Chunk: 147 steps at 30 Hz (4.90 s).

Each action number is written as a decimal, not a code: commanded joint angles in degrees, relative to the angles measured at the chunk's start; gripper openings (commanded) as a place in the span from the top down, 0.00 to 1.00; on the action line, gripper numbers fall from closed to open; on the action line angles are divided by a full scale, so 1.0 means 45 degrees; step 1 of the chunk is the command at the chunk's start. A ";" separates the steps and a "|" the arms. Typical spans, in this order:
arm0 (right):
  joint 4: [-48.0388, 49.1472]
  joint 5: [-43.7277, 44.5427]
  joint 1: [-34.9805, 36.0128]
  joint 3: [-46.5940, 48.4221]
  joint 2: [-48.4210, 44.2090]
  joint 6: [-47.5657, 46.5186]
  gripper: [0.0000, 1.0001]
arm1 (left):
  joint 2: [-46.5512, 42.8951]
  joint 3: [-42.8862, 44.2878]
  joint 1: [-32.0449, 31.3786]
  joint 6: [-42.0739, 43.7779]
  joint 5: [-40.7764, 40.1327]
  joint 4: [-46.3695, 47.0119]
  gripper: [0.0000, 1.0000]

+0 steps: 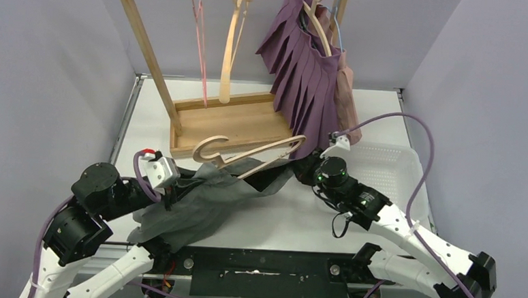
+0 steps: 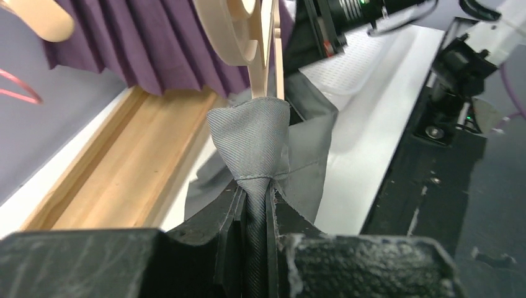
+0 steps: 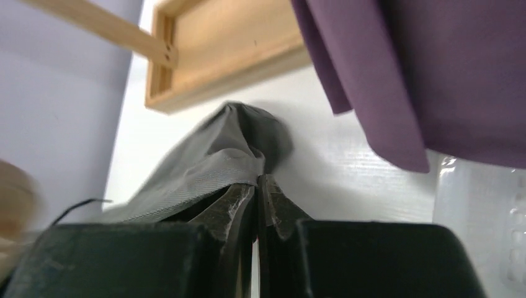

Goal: Place the skirt on the hanger

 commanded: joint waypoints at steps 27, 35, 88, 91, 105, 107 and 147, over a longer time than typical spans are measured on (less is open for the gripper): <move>-0.3090 0.0937 -0.0723 0.6102 -0.0354 -0.1586 1.00 | 0.2558 0.2246 0.0012 0.1094 -0.1096 -0.3797 1.00; -0.1062 -0.2263 -0.0706 0.6127 -0.0211 -0.3337 1.00 | 0.4363 0.4293 0.0004 0.1848 -0.1017 -0.4650 1.00; -0.2710 -0.6297 -0.0647 0.7658 0.0819 -0.6206 1.00 | 0.2903 0.3254 0.0015 0.0596 -0.2971 -0.2194 1.00; -0.1928 -0.7589 -0.0250 0.7653 0.1347 -0.5698 1.00 | 0.3113 0.3566 0.0016 0.0601 -0.2944 -0.1928 1.00; -0.1577 -0.7688 0.0993 0.7674 0.0898 -0.9470 0.47 | 0.2355 0.2534 0.0009 0.1613 -0.1022 -0.1195 1.00; -0.1688 -0.8299 0.0994 0.7902 0.0881 -1.0621 0.48 | 0.2283 0.2519 0.0013 0.1778 -0.0597 -0.1288 1.00; -0.5814 -1.2755 0.1368 1.0925 0.4339 -1.5130 0.59 | 0.2136 0.2828 -0.0018 0.2302 0.2539 -0.2483 1.00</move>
